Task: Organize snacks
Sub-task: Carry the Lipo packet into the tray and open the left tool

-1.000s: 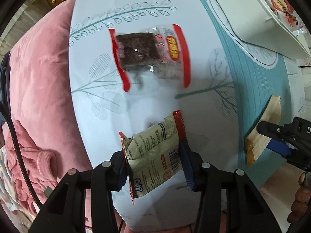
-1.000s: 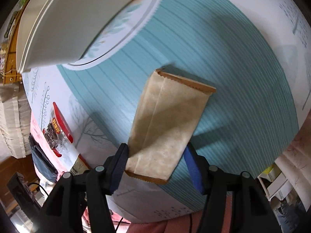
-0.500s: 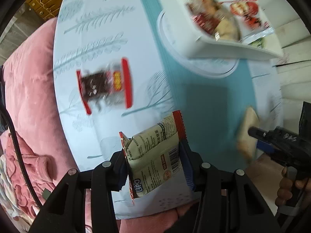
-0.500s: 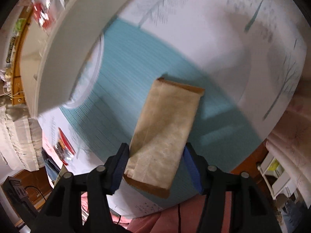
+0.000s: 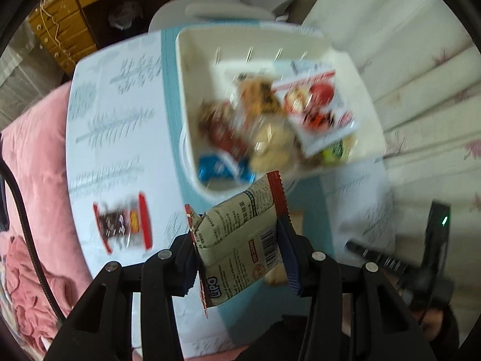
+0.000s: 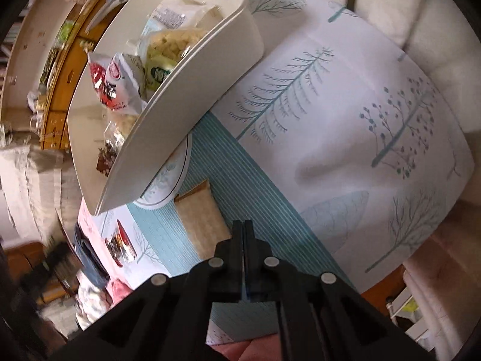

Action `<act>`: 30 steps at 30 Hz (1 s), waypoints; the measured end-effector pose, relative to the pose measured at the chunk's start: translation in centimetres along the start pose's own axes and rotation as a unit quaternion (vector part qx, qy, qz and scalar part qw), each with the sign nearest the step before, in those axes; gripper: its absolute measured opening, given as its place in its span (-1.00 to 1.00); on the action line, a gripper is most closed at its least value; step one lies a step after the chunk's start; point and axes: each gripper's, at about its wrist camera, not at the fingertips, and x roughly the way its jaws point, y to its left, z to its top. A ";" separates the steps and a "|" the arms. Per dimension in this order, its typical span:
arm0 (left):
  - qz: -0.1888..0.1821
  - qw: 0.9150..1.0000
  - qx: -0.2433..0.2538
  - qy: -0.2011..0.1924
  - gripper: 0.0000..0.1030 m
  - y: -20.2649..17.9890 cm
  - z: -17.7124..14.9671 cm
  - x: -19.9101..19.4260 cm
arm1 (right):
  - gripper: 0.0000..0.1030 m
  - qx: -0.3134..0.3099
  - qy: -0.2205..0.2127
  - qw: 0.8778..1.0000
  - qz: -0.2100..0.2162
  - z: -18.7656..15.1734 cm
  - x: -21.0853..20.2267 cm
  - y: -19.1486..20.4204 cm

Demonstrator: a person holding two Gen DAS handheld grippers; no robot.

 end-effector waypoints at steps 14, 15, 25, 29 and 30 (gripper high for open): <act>-0.009 0.994 -0.031 -0.100 0.40 -1.6 4.5 -0.1 | -0.98 -0.062 0.034 0.997 0.003 3.0 1.4 1.1; -0.009 0.995 -0.035 -0.096 0.40 -1.4 4.4 0.1 | -0.98 -0.063 0.037 0.997 0.003 3.0 1.5 1.1; 0.002 0.996 -0.070 -0.057 0.41 1.4 0.3 2.2 | -0.98 -0.068 0.060 0.996 0.008 2.6 2.6 2.1; 0.005 0.996 -0.086 -0.037 0.41 3.1 -2.2 3.1 | -0.98 -0.063 0.072 0.995 0.007 1.8 3.4 2.5; 0.003 0.995 -0.089 -0.032 0.41 3.5 -2.8 3.3 | -0.98 -0.062 0.074 0.995 0.006 1.5 3.6 2.6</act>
